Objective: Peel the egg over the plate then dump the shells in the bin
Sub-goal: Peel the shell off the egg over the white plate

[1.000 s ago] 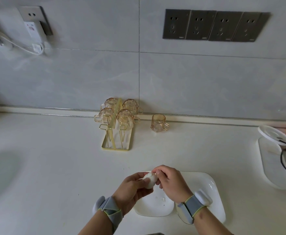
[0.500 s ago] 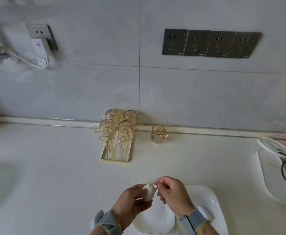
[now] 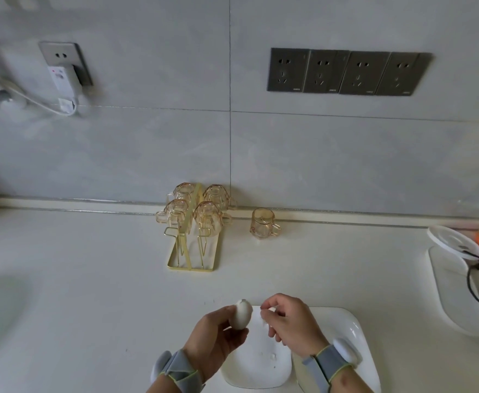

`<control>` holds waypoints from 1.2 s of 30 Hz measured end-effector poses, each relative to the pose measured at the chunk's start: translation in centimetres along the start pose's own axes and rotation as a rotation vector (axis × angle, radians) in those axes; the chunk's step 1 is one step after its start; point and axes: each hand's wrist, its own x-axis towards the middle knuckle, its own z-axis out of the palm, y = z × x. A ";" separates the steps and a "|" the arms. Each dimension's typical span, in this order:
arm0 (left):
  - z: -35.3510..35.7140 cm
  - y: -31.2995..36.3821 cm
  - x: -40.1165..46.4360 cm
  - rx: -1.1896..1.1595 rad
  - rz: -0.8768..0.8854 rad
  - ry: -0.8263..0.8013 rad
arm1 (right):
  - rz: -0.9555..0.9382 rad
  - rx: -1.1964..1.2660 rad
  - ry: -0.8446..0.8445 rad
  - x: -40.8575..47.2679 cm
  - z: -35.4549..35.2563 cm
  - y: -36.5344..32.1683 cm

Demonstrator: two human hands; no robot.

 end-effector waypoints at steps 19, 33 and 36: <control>0.2 -0.2 0.1 0.216 -0.015 -0.073 | -0.109 0.228 -0.133 -0.2 1.2 -0.9; 0.2 -0.2 0.1 0.200 0.000 -0.087 | -0.059 0.225 -0.072 0.1 1.3 -1.1; -0.1 -0.1 0.0 0.170 0.016 -0.157 | -0.057 0.197 -0.029 0.2 1.3 -0.9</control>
